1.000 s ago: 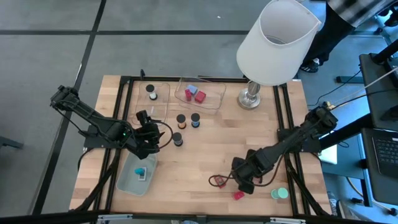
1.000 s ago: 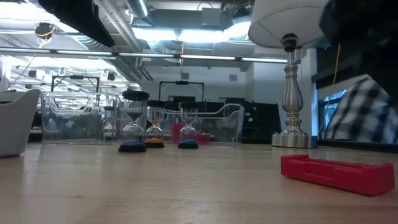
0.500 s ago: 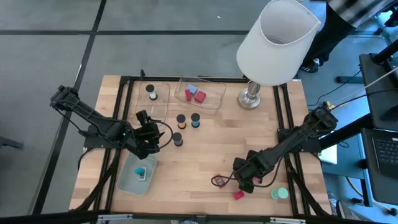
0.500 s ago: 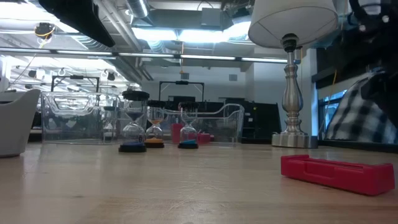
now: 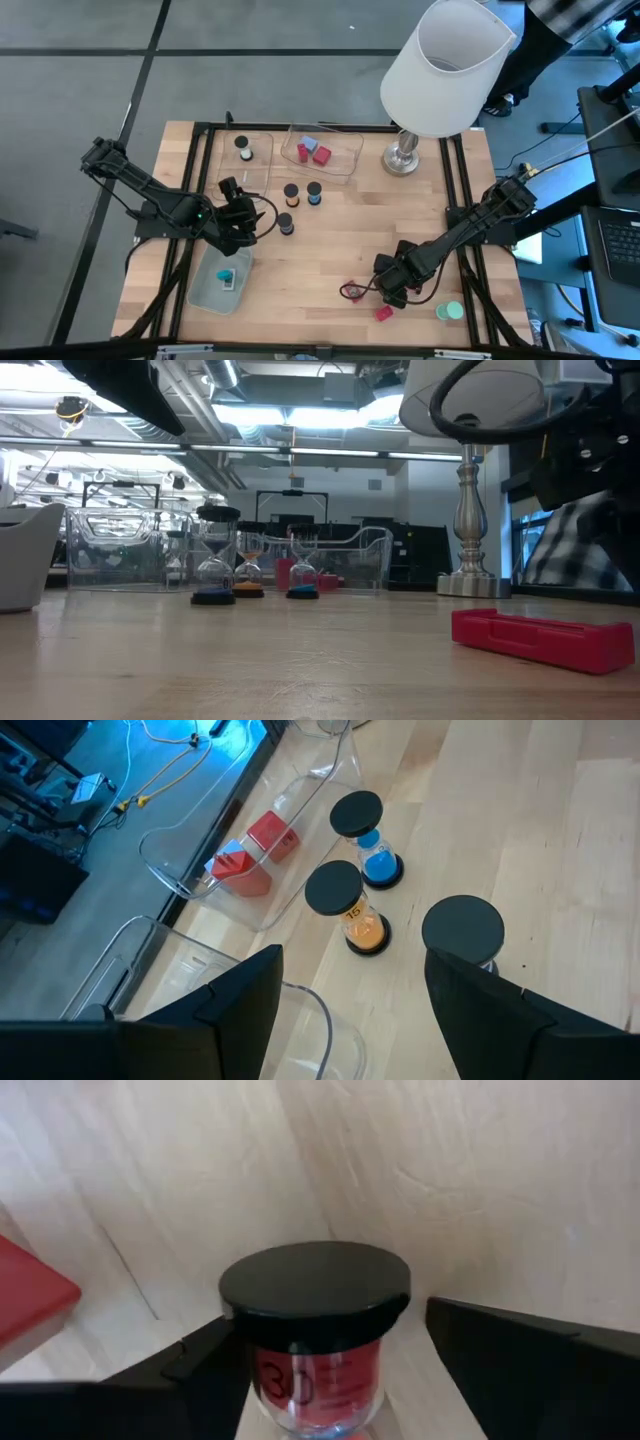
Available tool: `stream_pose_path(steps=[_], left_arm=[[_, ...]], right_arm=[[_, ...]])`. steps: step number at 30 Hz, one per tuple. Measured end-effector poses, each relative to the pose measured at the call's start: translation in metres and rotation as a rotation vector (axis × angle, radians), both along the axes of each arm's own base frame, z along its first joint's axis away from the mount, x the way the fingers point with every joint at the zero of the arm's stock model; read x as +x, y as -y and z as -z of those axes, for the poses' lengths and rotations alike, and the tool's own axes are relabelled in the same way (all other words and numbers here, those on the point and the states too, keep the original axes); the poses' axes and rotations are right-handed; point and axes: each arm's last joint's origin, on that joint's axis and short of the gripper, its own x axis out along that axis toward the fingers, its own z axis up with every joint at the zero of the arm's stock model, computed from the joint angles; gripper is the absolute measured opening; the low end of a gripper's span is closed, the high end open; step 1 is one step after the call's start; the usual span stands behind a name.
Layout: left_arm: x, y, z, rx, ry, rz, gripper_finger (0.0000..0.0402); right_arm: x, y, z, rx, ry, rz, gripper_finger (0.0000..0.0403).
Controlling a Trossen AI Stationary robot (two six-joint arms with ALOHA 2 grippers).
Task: Pick & Place Office items
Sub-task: Move the pink hourglass from the right to the center of the table
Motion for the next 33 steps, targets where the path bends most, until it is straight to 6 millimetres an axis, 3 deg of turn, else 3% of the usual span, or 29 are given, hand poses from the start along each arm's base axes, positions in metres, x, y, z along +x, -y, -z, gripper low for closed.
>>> stream_pose_path(steps=[9,15,18,22,26,30,33], left_arm=[[0.0,0.0,0.0,0.0,0.0,0.0,0.0242],[0.0,0.0,0.0,0.002,-0.002,0.002,0.0242],[0.0,0.0,0.0,0.01,-0.008,0.009,0.0242],[0.0,0.0,0.0,0.018,-0.006,0.007,0.0242],[0.0,0.0,0.0,0.023,-0.003,0.004,0.0242],[0.0,0.0,0.0,0.023,-0.003,0.003,0.0242],[0.0,0.0,0.0,0.023,-0.003,0.004,0.0242]], right_arm=[[-0.001,0.001,0.0,-0.011,-0.013,0.026,0.0165],[0.0,0.004,-0.005,-0.012,0.006,0.07,0.0166],[0.005,0.006,-0.017,-0.039,0.057,0.1,0.0166],[0.022,0.009,-0.038,-0.126,0.224,0.122,0.0169],[0.049,0.013,-0.06,-0.288,0.508,0.115,0.0179],[0.079,0.017,-0.074,-0.455,0.847,0.119,0.017],[0.099,0.022,-0.075,-0.562,0.993,0.093,0.0168]])
